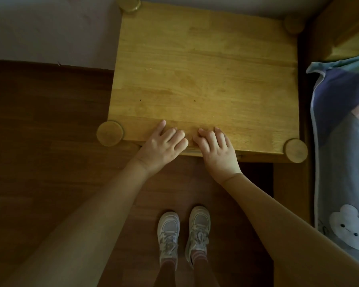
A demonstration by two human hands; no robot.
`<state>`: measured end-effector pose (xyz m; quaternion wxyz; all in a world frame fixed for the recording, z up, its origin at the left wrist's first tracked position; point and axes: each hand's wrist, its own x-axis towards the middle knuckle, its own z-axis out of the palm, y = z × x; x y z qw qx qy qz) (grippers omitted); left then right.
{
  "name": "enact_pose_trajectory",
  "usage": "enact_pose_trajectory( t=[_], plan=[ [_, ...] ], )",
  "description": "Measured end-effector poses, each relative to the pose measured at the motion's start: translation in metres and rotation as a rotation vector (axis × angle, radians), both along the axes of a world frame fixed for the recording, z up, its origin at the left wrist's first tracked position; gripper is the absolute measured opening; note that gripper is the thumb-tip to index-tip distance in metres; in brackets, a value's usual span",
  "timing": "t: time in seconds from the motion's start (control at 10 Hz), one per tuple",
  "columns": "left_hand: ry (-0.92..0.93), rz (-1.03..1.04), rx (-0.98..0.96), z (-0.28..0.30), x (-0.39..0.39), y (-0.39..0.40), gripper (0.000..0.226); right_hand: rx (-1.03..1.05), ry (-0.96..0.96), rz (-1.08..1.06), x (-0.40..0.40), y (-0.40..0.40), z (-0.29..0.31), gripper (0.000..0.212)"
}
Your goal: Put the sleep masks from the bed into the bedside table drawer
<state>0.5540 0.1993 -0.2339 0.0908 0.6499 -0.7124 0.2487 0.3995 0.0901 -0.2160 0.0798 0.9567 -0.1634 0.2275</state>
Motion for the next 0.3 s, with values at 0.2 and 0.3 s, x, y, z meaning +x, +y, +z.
enact_pose_trajectory(
  t=[0.2,0.3],
  plan=[
    [0.127,0.081,0.239,0.042,-0.005,-0.007,0.034,0.15,0.272,-0.047,-0.001,0.003,0.022,0.039],
    [0.251,0.172,0.357,0.074,-0.011,-0.015,0.04,0.354,0.304,-0.028,0.0,0.003,0.052,0.044]
  ],
)
